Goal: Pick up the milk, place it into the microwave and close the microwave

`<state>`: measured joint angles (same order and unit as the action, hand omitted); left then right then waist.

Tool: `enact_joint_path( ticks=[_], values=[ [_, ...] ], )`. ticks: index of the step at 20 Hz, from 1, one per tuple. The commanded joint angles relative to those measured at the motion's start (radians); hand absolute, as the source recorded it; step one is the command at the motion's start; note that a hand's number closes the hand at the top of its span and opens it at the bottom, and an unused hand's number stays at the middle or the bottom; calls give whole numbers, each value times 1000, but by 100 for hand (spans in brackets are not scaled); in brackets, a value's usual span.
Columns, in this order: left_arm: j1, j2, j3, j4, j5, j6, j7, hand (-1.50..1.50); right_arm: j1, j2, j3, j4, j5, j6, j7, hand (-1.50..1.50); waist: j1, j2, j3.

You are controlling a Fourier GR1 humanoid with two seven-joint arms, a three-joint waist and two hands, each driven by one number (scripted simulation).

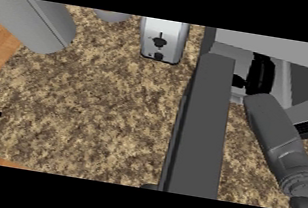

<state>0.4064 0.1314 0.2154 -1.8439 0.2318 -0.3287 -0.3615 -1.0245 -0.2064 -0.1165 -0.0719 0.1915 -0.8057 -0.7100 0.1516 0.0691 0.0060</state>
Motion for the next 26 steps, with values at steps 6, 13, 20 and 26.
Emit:
enact_joint_path(
  ticks=[6,13,20,26],
  values=[
    [-36,2,2,37,-13,5,-6,-150,-15,23,18,13,24,2,2,-150,-13,-7,-1],
    [-28,5,7,65,-19,-9,-24,-150,-29,31,12,9,21,32,14,-150,-27,-18,-2],
    [-8,-13,7,21,-38,13,-40,-150,28,14,-25,-18,-12,90,-45,-150,-42,-25,0],
    [34,-27,-2,-20,-29,5,-28,-150,56,-20,-46,-26,-31,223,-88,-150,-64,-35,-1]
  ],
)
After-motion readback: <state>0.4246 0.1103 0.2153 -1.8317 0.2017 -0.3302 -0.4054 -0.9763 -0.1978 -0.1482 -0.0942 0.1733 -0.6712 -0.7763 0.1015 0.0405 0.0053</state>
